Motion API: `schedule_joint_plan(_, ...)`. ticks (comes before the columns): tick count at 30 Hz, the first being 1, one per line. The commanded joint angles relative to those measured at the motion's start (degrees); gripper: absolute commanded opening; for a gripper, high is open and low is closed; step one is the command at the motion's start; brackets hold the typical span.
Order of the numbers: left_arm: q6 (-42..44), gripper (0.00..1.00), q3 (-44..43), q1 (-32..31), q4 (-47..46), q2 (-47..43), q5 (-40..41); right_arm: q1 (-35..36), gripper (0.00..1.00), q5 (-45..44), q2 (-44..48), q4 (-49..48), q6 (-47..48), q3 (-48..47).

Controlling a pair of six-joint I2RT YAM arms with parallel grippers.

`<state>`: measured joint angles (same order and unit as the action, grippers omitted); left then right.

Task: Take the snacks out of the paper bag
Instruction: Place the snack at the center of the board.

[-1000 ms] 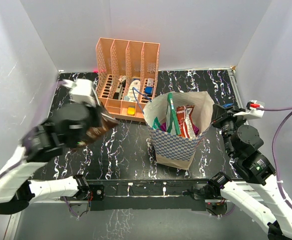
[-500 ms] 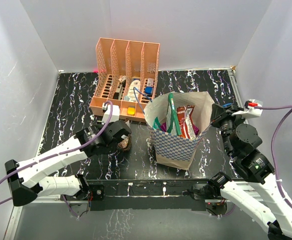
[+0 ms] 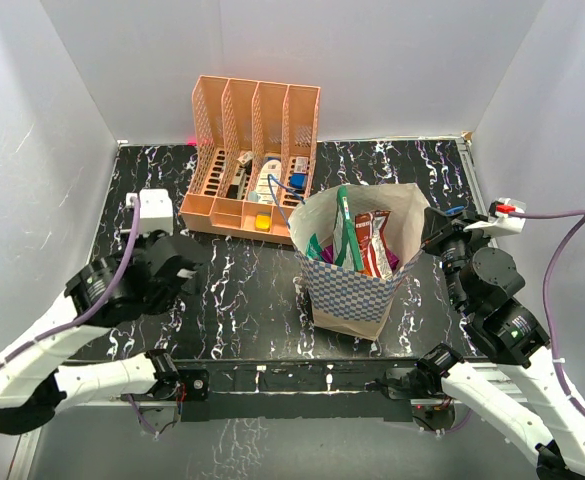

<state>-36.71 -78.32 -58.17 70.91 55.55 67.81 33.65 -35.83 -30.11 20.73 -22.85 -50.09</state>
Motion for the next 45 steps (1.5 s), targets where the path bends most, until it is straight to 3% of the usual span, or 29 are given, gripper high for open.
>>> schedule_joint_plan(1, 17.0, 0.0, 8.7, 0.1, -14.6, -3.8, -0.6, 0.3, 0.08, 0.2, 0.0, -4.8, -0.1, -1.5)
schedule_joint_plan(4, 25.4, 0.0, 17.2, 0.4, -25.9, -1.1, -9.4, 0.3, 0.08, 0.3, 0.2, -4.8, -0.3, -1.3)
schedule_joint_plan(5, 23.4, 0.0, 16.1, 0.4, -23.7, 3.0, -12.5, 0.3, 0.08, 0.4, 0.4, -4.8, -0.4, -1.1)
schedule_joint_plan(9, 20.1, 0.0, 16.7, 0.8, -24.1, 19.9, -9.5, 0.3, 0.08, 0.6, 0.6, -4.6, -0.8, -0.8)
schedule_joint_plan(12, 6.6, 0.0, 11.7, 1.0, -16.4, 34.4, -9.9, 0.3, 0.08, 0.6, 0.6, -4.1, -0.8, -1.3)
schedule_joint_plan(16, 3.7, 0.0, 11.2, 0.9, -21.0, 43.5, -16.5, 0.2, 0.08, -0.3, 1.2, -3.4, -0.7, -1.5)
schedule_joint_plan(22, 6.7, 0.0, 15.7, 1.0, -31.1, 42.2, -25.4, 0.3, 0.08, -0.9, 1.5, -3.0, 0.1, -1.5)
schedule_joint_plan(30, 8.8, 0.01, 23.8, 1.3, -41.8, 27.5, -37.9, 0.3, 0.08, -2.6, 1.2, -3.4, 1.8, -2.3)
schedule_joint_plan(32, 8.5, 0.1, 25.4, 1.6, -44.5, 24.4, -41.1, 0.3, 0.08, -2.7, 1.1, -3.8, 3.5, -2.9)
schedule_joint_plan(43, 3.5, 0.92, 27.5, 2.5, -49.5, 17.4, -50.2, 0.3, 0.07, -11.8, 4.2, -2.1, 7.4, -2.9)
schedule_joint_plan(45, 2.5, 0.98, 29.2, 3.0, -50.6, 13.5, -52.3, 0.2, 0.07, -14.4, 5.4, -1.9, 7.5, -3.0)
